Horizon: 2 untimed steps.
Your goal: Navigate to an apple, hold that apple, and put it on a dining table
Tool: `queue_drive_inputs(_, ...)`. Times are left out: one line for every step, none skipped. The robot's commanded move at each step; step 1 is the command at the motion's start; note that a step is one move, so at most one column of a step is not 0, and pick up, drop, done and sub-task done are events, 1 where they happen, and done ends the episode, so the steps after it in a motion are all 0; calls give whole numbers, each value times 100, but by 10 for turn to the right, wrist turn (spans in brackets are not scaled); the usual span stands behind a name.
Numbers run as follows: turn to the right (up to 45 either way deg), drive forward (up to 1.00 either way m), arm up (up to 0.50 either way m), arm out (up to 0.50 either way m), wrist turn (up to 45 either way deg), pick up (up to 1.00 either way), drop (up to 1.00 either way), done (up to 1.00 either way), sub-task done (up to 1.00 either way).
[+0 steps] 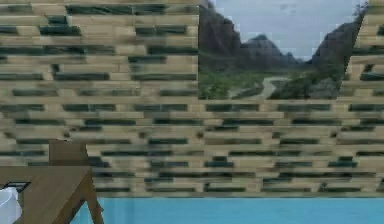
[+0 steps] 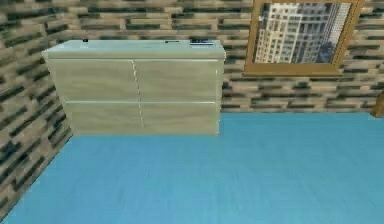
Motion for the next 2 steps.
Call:
queue_drive_inputs(450, 0, 0, 0, 0, 0, 0, 0, 0)
queue_drive_inputs(450, 0, 0, 0, 0, 0, 0, 0, 0)
